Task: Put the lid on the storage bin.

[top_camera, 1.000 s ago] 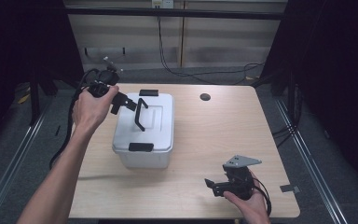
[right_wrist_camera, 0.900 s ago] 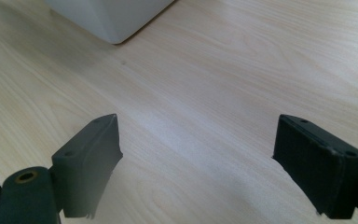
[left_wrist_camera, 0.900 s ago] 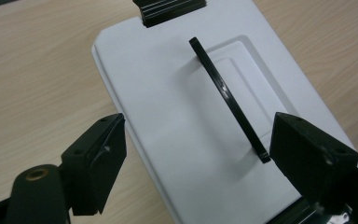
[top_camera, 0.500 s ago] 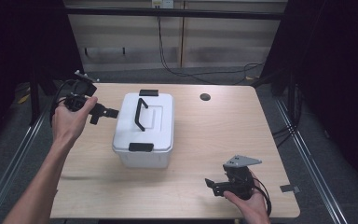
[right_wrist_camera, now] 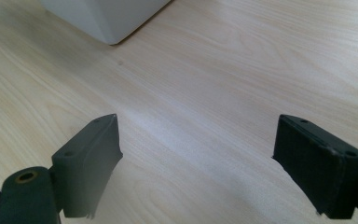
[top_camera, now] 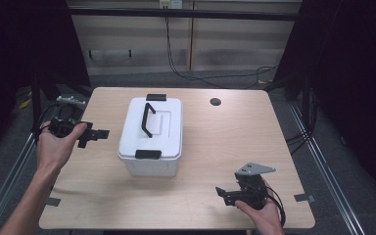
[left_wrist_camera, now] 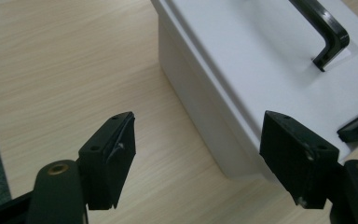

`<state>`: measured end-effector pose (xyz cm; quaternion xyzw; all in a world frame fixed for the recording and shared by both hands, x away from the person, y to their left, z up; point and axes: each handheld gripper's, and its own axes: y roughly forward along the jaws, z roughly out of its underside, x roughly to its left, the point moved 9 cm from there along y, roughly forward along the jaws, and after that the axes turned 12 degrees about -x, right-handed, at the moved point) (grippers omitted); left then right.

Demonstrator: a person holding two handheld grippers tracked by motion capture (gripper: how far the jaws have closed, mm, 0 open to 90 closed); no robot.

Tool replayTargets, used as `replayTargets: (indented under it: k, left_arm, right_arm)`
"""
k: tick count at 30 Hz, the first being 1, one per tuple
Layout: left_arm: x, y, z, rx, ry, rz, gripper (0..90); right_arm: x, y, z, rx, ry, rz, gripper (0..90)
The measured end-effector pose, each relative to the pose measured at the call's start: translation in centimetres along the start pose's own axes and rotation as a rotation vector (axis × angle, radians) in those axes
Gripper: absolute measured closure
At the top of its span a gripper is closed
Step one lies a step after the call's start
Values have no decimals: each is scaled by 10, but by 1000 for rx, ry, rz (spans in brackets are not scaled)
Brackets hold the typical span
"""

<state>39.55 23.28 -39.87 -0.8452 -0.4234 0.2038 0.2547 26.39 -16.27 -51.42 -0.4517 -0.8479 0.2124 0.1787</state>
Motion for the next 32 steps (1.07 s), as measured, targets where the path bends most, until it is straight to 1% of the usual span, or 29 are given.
replayTargets:
  k: [1, 2, 3, 4, 5, 6, 8, 9, 10, 11, 12, 13, 14, 15, 16, 18, 19, 20, 21, 22, 23, 25, 26, 27, 28, 29, 30, 31, 32]
  left_arm:
    - [0, 0, 0, 0, 0, 0, 267]
    - [1, -1, 4, -8, -6, -6, 267]
    - [2, -2, 7, -6, -2, -6, 267]
    - [2, -4, 12, -5, -8, -7, 267]
    - [2, -5, 21, -6, -4, -8, 267]
    - [2, -5, 25, -13, -13, -4, 267]
    - [2, -7, 37, -13, -14, 5, 263]
    - [2, -7, 37, -13, -14, 5, 258]
    - [3, -8, 49, -22, -39, -11, 257]
    - [3, -8, 49, -22, -39, -11, 257]
    - [1, -8, 60, -15, -32, 3, 257]
    - [1, -8, 60, -15, -32, 3, 257]
    - [0, -10, 69, -20, -16, -6, 257]
    - [-1, -12, 73, -20, -5, -4, 257]
    - [-2, -13, 75, -33, -3, -7, 257]
    - [-7, -16, 83, -53, -14, 19, 249]
    - [-8, -17, 86, -56, -11, 24, 249]
    - [-10, -17, 91, -59, -20, 19, 249]
    - [-10, -17, 91, -59, -20, 19, 247]
    - [-12, -19, 101, -84, -10, 21, 247]
    - [-12, -19, 105, -82, -11, 16, 247]
    - [-12, -19, 109, -94, -16, 11, 246]
    - [-14, -19, 112, -95, -8, 3, 246]
    - [-20, -23, 115, -128, 5, 13, 247]
    - [-24, -25, 117, -133, 11, 27, 246]
    - [-24, -25, 117, -133, 11, 27, 246]
    - [-27, -23, 122, -117, 34, 11, 246]
    - [-27, -23, 122, -117, 34, 11, 246]
    - [-28, -20, 127, -95, 64, -3, 247]
  right_arm:
    - [0, 0, 0, 0, 0, 0, 139]
    - [0, 0, 0, 1, 7, 2, 139]
    - [0, 0, 0, 3, 6, 4, 139]
    - [-1, 0, 0, 2, 7, 6, 139]
    - [-1, 0, 0, 1, 8, 7, 139]
    - [-1, -1, 0, 0, 7, 9, 139]
    - [-1, -1, 0, 0, 8, 9, 139]
    - [-1, -1, 0, 0, 8, 9, 139]
    - [-1, -1, 0, 0, 6, 11, 139]
    - [-1, -1, 0, 0, 6, 11, 139]
    - [-1, 0, 0, 0, 8, 12, 139]
    - [-1, 0, 0, 0, 9, 11, 139]
    - [-1, 0, 0, 2, 10, 11, 139]
    - [-1, 0, 0, 2, 11, 12, 140]
    - [-1, 0, 0, 0, 11, 13, 139]
    - [-1, 1, -1, -2, 12, 14, 139]
    - [-2, 1, -1, -4, 12, 15, 140]
    - [-1, 1, -1, -3, 16, 17, 140]
    - [-1, 1, -1, -3, 16, 17, 140]
    - [-2, 1, 0, -3, 17, 19, 141]
    - [-2, 1, 0, -6, 18, 19, 141]
    - [-2, 1, 0, -8, 16, 20, 141]
    - [-2, 2, 0, -7, 16, 23, 142]
    - [-2, 2, 0, -7, 17, 24, 142]
    - [-3, 2, 0, -6, 16, 26, 142]
    - [-3, 2, 0, -6, 16, 26, 142]
    - [-4, 4, 1, 0, 9, 38, 142]
    - [-4, 4, 1, 0, 9, 38, 142]
    - [-6, 7, 2, 11, 4, 44, 142]
